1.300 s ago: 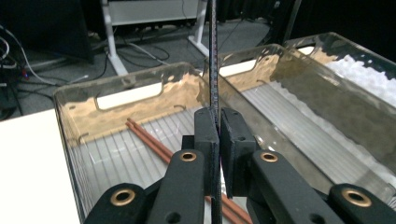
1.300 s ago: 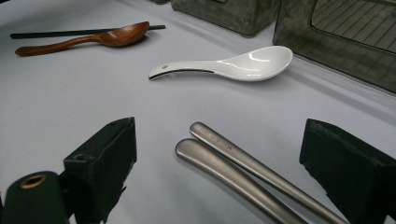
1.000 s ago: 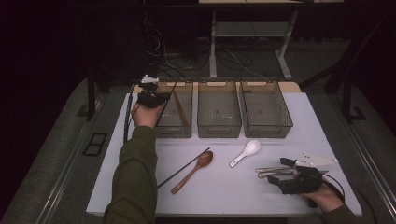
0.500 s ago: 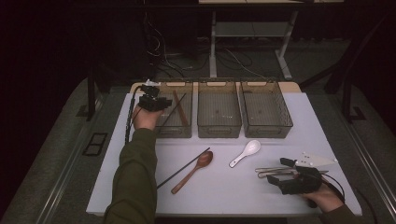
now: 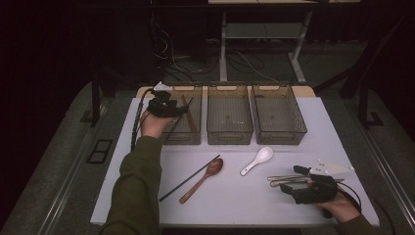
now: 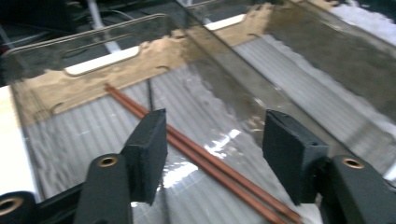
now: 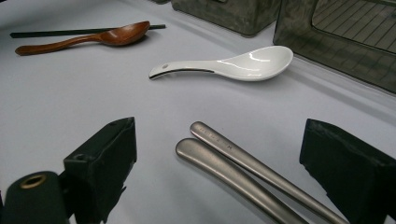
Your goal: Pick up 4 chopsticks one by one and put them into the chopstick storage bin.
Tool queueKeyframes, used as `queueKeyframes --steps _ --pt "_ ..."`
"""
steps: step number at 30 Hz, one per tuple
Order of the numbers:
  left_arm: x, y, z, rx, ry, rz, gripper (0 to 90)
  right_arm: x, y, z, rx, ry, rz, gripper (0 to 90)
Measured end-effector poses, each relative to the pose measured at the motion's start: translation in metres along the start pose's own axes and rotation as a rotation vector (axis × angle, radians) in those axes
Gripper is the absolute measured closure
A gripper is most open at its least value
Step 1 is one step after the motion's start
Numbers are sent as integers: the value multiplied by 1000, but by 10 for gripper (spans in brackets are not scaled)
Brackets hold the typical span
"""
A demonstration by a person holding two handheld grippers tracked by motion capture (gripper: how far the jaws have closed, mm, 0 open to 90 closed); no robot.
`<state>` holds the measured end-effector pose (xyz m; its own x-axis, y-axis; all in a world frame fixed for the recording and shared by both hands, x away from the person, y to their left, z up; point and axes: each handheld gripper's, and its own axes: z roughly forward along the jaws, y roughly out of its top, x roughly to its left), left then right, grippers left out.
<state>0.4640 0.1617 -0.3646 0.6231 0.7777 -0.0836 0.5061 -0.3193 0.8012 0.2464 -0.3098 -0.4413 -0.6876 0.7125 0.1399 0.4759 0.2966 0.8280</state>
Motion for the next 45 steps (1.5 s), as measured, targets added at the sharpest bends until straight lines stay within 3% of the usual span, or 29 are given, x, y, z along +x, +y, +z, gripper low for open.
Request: queueKeyframes --steps 6,9,20,37,45 --pt "-15 -6 -15 -16 -29 50 313 0 0 0 -1 0 2 107" --pt "-22 -13 -24 -22 -59 55 302 1 0 0 0 -3 0 107" --pt "-43 -37 -55 -18 -97 73 271 5 1 5 -7 -9 -14 106" --pt "-80 -82 -70 -14 -153 103 243 9 4 21 4 -4 -46 106" --pt "-87 -109 -75 -6 -168 102 345 10 4 22 6 2 -54 106"
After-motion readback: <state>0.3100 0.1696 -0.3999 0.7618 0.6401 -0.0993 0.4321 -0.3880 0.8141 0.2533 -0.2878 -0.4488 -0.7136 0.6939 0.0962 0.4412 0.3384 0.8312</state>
